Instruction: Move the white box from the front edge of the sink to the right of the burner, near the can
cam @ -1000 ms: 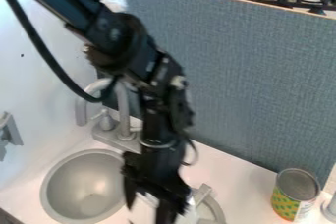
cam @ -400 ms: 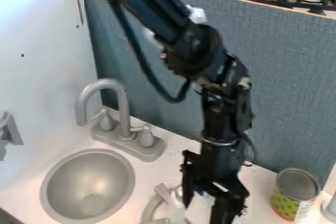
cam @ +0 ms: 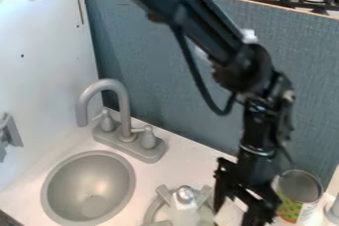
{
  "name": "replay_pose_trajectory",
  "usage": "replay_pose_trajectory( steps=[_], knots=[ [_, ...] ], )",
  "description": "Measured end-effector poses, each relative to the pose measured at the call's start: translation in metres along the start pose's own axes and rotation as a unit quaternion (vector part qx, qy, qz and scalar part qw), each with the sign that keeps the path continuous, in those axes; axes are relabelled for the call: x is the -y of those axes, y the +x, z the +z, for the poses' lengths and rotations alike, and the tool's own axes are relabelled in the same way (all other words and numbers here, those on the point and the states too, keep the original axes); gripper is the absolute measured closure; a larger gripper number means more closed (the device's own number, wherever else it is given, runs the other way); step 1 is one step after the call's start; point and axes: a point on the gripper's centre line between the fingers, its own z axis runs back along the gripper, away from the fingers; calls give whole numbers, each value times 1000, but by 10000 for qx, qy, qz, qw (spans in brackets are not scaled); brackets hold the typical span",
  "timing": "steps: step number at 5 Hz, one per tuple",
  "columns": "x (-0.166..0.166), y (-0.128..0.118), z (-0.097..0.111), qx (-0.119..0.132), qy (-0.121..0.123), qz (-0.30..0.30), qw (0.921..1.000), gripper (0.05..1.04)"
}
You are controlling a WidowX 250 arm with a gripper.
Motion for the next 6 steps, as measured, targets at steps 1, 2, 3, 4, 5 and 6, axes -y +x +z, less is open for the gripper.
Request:
replay_pose_trajectory(
  steps=[1, 2, 3, 4, 5, 6],
  knots=[
    [15, 10, -5, -154, 85, -173, 9997, 260],
    [18, 17, -5, -185, 105, -126, 9997, 260],
    [16, 16, -5, -213, 161, 27, 9996, 260],
    [13, 10, -8, -305, 257, 117, 9991, 260],
    [11, 4, -10, -279, 328, 156, 9990, 260],
    [10, -1, -12, -319, 355, 165, 9987, 260]
  ],
)
